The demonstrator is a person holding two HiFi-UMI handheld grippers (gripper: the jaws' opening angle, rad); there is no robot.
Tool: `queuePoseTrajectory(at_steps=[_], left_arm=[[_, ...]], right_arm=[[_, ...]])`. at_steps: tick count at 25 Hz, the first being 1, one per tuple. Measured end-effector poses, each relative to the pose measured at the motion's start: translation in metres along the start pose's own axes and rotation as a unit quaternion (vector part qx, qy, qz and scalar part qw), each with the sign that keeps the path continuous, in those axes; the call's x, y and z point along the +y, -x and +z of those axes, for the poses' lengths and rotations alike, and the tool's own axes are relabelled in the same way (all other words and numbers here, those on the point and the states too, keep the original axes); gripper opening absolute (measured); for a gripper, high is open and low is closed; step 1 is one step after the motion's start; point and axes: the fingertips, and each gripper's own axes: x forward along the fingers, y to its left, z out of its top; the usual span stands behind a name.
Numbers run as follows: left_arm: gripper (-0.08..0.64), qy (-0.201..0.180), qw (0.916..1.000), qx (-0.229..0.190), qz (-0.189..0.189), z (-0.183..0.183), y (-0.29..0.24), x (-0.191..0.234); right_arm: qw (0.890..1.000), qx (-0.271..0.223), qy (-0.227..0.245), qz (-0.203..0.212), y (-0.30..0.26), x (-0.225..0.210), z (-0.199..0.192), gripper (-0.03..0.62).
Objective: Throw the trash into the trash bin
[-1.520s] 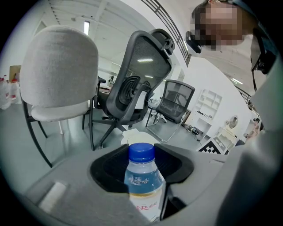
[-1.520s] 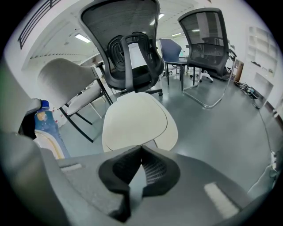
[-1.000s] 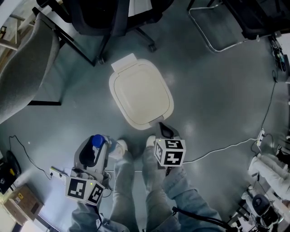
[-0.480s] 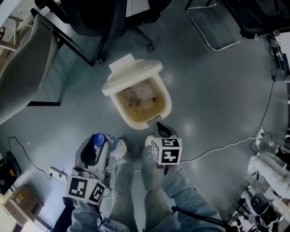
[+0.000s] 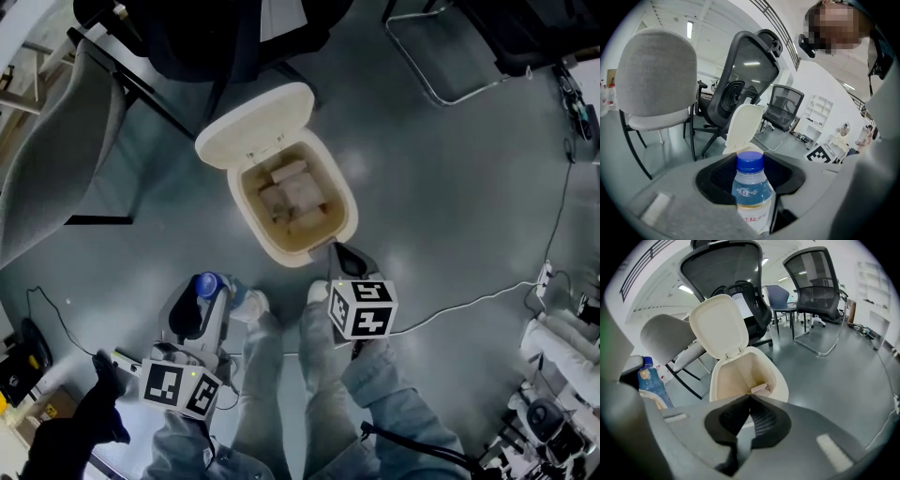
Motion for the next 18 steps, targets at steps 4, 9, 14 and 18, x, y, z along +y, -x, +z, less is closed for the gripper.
queuePoseTrajectory(at_steps=[4,9,14,18], left_arm=[[0.189,-0.001,1.0000,-0.008,-0.005,0.017,-0.001,-0.008],[0.189,-0.021,0.9992,-0.021,-0.027,0.049,-0.010,-0.030],[0.189,-0.044,0.9976,-0.024,-0.048,0.072,-0.024,-0.051],[0.189,-0.058,0.9960,-0.016,-0.066,0.083,-0.041,-0.075]], right_arm=[[1.000,-0.008,-0.012,-0.003,0.014,-0.001,0.014,0.005],[0.999,-0.023,-0.036,-0.019,0.038,-0.016,0.033,0.005],[0.997,-0.044,-0.059,-0.035,0.066,-0.032,0.048,0.005],[0.995,-0.052,-0.074,-0.048,0.095,-0.045,0.051,0.005]])
